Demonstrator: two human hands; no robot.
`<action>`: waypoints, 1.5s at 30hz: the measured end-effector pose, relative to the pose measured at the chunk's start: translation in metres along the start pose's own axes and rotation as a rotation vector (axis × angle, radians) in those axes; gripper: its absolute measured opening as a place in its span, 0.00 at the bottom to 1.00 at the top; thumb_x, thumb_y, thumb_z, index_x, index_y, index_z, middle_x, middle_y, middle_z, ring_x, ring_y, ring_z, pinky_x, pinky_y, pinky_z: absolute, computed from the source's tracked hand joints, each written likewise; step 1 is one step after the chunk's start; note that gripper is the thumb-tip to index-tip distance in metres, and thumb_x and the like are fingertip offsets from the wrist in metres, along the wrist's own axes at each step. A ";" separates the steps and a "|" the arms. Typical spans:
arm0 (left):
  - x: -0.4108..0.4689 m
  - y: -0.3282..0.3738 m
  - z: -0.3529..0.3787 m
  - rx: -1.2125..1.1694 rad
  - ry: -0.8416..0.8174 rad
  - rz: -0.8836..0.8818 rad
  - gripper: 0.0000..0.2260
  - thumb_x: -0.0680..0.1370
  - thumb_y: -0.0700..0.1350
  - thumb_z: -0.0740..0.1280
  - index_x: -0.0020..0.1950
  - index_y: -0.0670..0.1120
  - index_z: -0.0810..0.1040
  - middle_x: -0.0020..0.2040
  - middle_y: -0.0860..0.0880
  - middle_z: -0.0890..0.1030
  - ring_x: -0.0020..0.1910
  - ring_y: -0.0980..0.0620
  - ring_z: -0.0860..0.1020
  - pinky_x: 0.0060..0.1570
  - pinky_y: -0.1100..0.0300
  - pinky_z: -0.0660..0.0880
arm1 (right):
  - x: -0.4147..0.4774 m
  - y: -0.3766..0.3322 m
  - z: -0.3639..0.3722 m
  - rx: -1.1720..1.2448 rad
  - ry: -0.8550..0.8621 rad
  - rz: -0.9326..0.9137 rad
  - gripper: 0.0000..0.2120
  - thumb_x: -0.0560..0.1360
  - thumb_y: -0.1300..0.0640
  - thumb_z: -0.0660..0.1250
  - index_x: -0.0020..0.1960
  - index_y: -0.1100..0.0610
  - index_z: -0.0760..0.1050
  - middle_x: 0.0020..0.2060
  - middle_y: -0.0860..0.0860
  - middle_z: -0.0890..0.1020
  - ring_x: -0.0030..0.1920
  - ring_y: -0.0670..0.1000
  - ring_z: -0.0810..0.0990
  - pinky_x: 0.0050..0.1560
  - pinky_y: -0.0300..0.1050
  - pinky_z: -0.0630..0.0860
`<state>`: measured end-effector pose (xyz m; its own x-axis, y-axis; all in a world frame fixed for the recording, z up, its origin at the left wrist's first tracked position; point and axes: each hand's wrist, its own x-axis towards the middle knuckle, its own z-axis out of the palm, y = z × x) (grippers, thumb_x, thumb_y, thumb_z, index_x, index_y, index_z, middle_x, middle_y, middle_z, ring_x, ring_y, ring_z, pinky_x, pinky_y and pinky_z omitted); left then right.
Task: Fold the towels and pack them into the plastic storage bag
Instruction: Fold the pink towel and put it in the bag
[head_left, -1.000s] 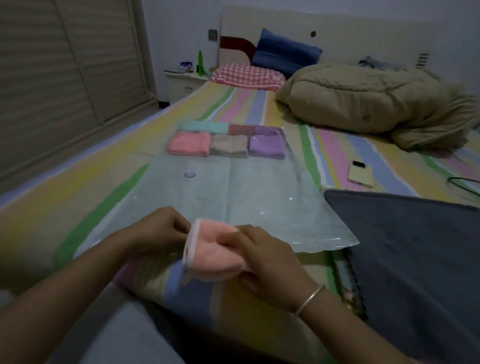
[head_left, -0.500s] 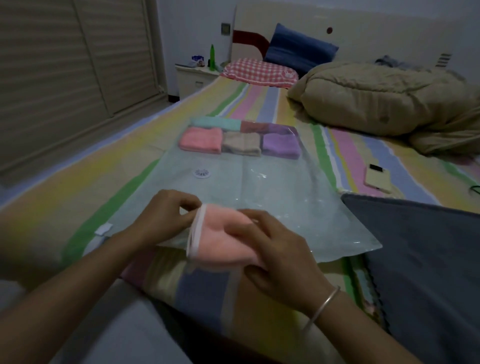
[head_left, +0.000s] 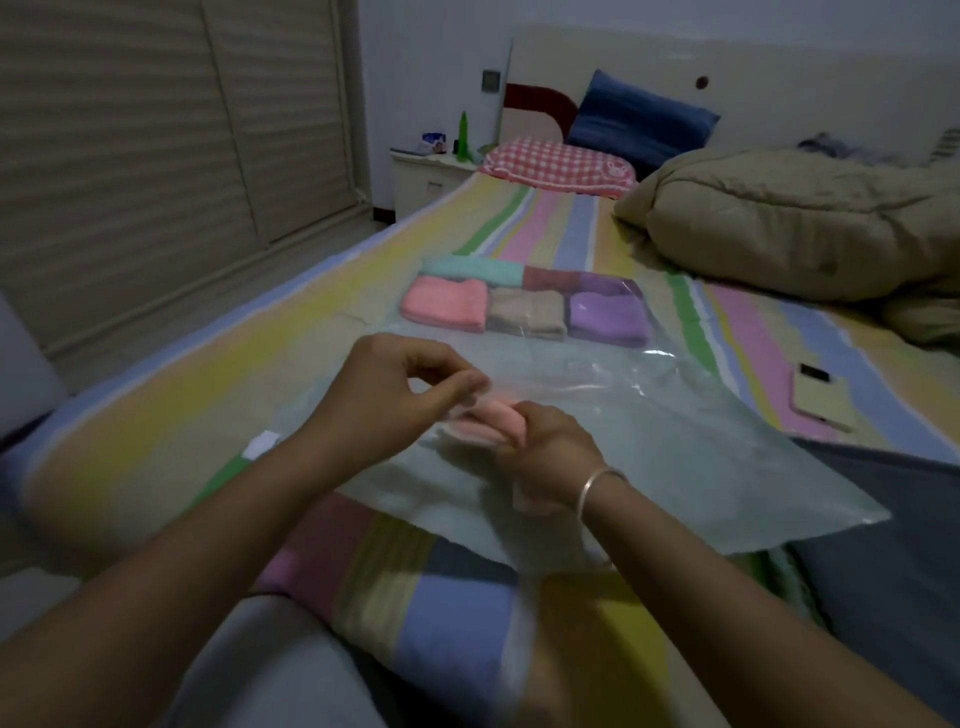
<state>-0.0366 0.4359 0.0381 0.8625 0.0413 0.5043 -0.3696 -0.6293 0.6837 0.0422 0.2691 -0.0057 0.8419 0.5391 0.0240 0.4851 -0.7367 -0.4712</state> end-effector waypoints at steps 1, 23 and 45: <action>0.003 0.003 -0.001 -0.004 -0.007 0.006 0.05 0.75 0.44 0.71 0.44 0.46 0.86 0.38 0.53 0.85 0.40 0.58 0.82 0.43 0.54 0.80 | 0.020 0.005 0.007 -0.045 0.012 0.041 0.13 0.76 0.48 0.62 0.61 0.45 0.74 0.55 0.51 0.79 0.53 0.56 0.77 0.54 0.50 0.75; 0.212 -0.275 0.020 0.043 0.036 -0.630 0.30 0.71 0.64 0.65 0.70 0.55 0.68 0.70 0.49 0.71 0.65 0.48 0.71 0.62 0.56 0.68 | 0.299 0.123 0.018 -0.760 0.707 -0.442 0.20 0.69 0.53 0.61 0.58 0.57 0.80 0.59 0.61 0.77 0.51 0.63 0.81 0.45 0.56 0.79; 0.224 -0.318 0.051 -0.433 0.119 -0.473 0.22 0.75 0.45 0.70 0.66 0.61 0.72 0.54 0.64 0.73 0.41 0.79 0.73 0.40 0.78 0.72 | 0.495 0.123 0.048 -0.570 0.676 -0.173 0.16 0.73 0.56 0.53 0.60 0.49 0.64 0.54 0.58 0.78 0.54 0.61 0.78 0.54 0.58 0.74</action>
<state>0.2918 0.6057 -0.0932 0.9314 0.3381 0.1349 -0.0868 -0.1536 0.9843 0.5070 0.4649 -0.0940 0.6183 0.4383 0.6523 0.5097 -0.8554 0.0916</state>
